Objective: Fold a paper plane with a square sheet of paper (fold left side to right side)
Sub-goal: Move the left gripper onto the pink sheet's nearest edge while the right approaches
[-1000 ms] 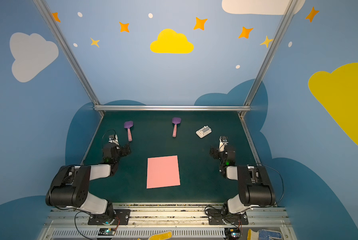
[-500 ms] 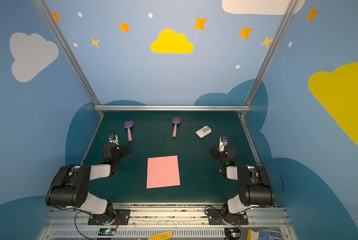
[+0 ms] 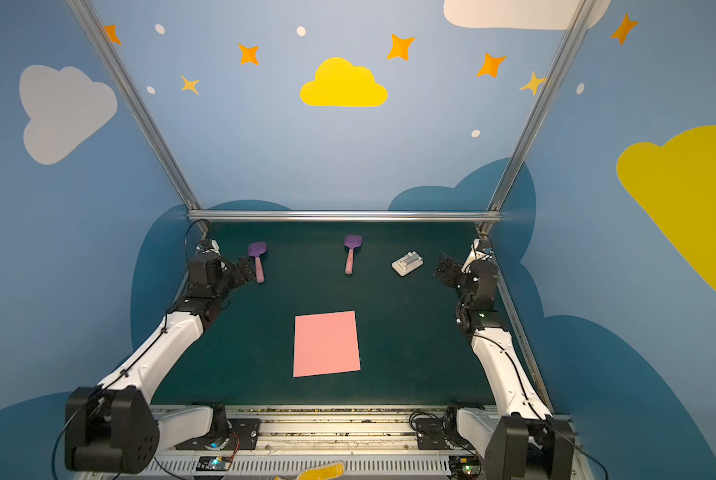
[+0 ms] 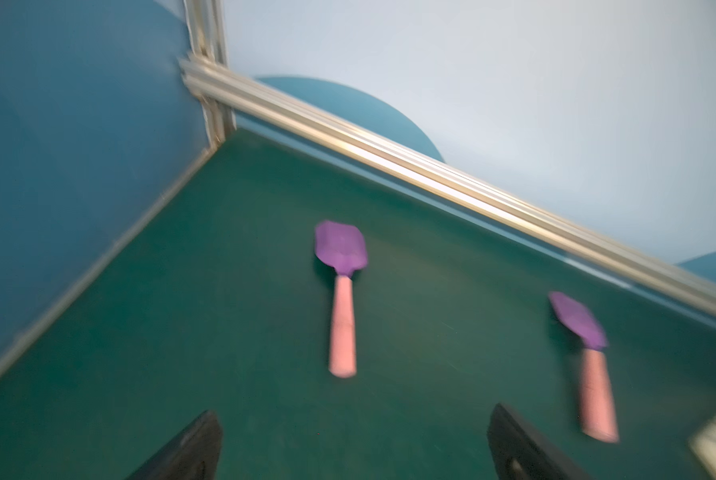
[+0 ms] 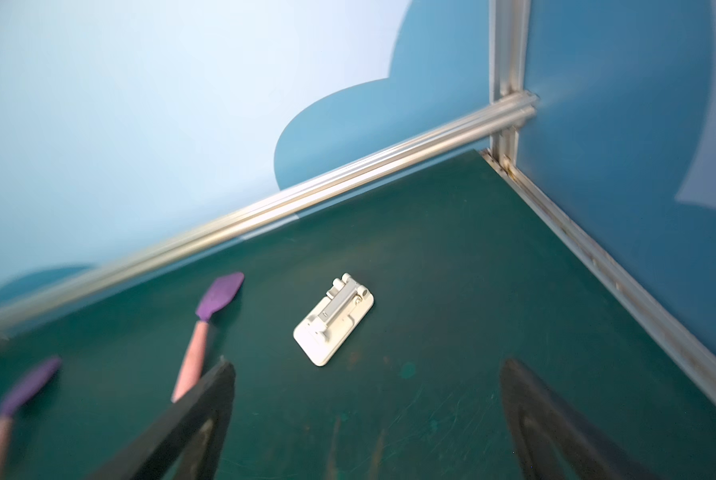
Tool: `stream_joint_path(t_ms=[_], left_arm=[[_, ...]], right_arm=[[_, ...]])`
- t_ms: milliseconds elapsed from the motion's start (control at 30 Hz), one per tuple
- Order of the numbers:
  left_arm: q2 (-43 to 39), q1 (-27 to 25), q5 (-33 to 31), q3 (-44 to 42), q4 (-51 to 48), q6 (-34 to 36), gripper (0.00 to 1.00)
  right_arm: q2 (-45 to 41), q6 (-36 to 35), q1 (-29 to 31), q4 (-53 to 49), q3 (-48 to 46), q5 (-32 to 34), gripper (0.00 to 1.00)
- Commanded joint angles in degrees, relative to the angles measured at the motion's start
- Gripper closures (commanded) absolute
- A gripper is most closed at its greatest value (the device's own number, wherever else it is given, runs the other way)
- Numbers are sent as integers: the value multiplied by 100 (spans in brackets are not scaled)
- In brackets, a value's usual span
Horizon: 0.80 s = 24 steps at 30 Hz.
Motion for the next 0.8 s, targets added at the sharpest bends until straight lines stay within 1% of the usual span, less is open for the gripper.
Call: stream_joint_path(t_ms=[0,67,100,133,233,333,500,633,767], left_arm=[[-290,-265,746,32,-1749,-1044,0],[-468,-518,1170,-113,-1947,-1188,0],[-529,-692,1264,-186,-2070,-1276,0],[-569,-861,1247,-254,-2172,-1365,0],[-625,-1465,1093,-466,-2316,-1608,0],[-581,-2010,921,-776,-2094,-1849,0],[-207,-2485,857,-1047,-1853,-2102,0],[150,-2833,766,-1069,-1772,-2121,0],[626,-3081,735,-1087,-1502,-2295,0]], right_arm=[[-5,695,-71,-894,76,-1183,2],[78,662,-28,-971,141,-1918,3],[141,699,31,-1106,187,-2194,3],[207,653,82,-1251,253,-2414,3],[369,503,374,-1835,397,-2727,3],[370,542,781,-2118,303,-2665,4],[319,718,1441,-2245,-36,-2371,3],[330,923,1672,-2079,-367,-2372,4],[402,923,1873,-2187,-494,-2375,4]])
